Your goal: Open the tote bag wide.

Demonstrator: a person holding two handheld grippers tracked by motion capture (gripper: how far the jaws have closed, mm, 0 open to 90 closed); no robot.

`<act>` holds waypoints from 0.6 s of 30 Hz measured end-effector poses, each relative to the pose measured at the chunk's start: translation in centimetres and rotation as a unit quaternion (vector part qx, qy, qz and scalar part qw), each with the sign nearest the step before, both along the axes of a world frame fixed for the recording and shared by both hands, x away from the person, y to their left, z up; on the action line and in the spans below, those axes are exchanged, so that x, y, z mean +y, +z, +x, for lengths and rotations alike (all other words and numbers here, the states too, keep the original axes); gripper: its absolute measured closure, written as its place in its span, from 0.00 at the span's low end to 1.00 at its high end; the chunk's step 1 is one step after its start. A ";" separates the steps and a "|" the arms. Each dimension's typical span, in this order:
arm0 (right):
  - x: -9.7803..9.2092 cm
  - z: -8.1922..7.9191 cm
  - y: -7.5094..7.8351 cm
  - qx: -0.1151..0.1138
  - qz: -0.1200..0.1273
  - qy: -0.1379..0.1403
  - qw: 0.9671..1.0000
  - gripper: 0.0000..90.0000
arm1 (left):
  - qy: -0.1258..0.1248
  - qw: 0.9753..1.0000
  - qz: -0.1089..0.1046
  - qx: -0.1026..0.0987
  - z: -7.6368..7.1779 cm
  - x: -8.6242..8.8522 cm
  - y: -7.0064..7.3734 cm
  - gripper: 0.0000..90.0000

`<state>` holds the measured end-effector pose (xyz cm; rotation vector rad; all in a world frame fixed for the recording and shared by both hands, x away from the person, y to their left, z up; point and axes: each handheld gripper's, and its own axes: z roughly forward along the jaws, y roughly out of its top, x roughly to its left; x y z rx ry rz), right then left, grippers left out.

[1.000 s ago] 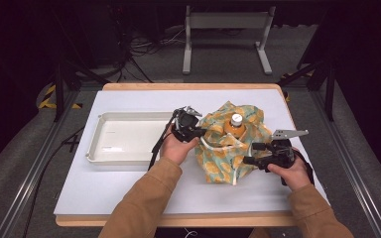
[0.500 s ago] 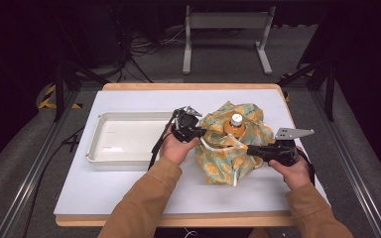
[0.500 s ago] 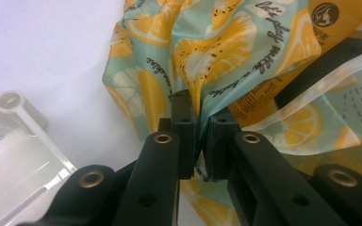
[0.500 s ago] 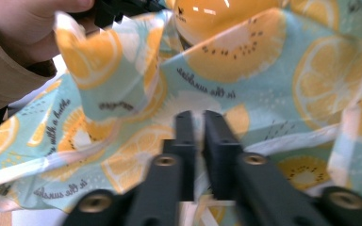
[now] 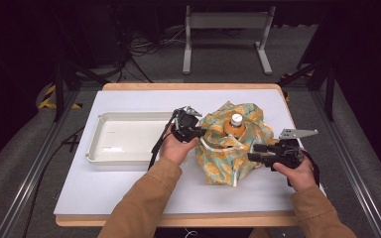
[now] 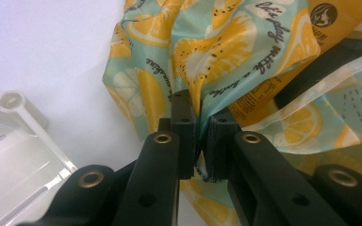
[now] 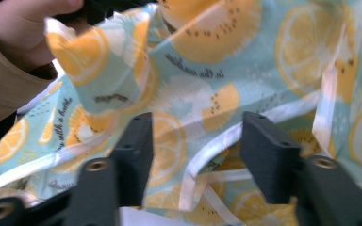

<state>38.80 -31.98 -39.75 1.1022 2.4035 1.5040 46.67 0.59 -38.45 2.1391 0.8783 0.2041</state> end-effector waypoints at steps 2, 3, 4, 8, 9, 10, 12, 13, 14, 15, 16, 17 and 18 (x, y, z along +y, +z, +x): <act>0.1 0.1 -0.3 0.007 -0.005 0.000 1.000 0.40 | -0.001 1.000 0.000 -0.001 0.0 0.0 0.0 0.94; 0.1 0.2 -0.4 0.010 -0.005 0.000 1.000 0.38 | 0.000 1.000 0.000 -0.001 0.0 0.0 0.0 0.94; 0.1 0.2 -0.5 0.012 -0.005 0.002 1.000 0.36 | 0.000 1.000 0.000 0.000 0.0 0.0 0.0 0.94; 0.5 0.5 -1.1 0.021 -0.017 0.008 1.000 0.30 | 0.001 1.000 0.000 -0.001 0.0 0.0 0.0 0.94; 0.6 0.5 -1.2 0.024 -0.019 0.009 0.999 0.29 | 0.001 1.000 0.000 0.000 0.0 0.0 0.0 0.94; 0.6 0.5 -1.3 0.025 -0.018 0.011 0.999 0.28 | 0.000 1.000 0.000 -0.001 0.0 0.0 0.0 0.94; 0.8 0.6 -1.4 0.022 -0.018 0.014 0.999 0.27 | 0.000 1.000 0.000 -0.001 -0.1 0.0 0.0 0.94; 0.8 0.6 -1.4 0.022 -0.018 0.014 0.999 0.27 | 0.000 1.000 0.000 -0.001 -0.1 0.0 0.0 0.94; 0.9 0.6 -1.4 0.018 -0.016 0.015 1.000 0.27 | 0.000 1.000 -0.001 0.000 -0.1 0.0 0.0 0.94; 1.0 0.6 -1.2 0.009 -0.006 0.019 1.000 0.27 | -0.001 1.000 -0.001 0.000 -0.1 0.0 0.0 0.94; 1.0 0.6 -1.2 0.006 -0.003 0.021 1.000 0.27 | -0.001 1.000 0.000 0.000 -0.1 0.0 0.0 0.94; 1.1 0.7 -1.1 0.003 0.002 0.022 1.000 0.27 | -0.001 1.000 0.000 0.000 -0.1 0.0 0.0 0.94; 1.1 0.7 -1.1 0.001 0.008 0.025 1.000 0.27 | -0.002 1.000 -0.001 0.000 -0.1 -0.1 0.0 0.94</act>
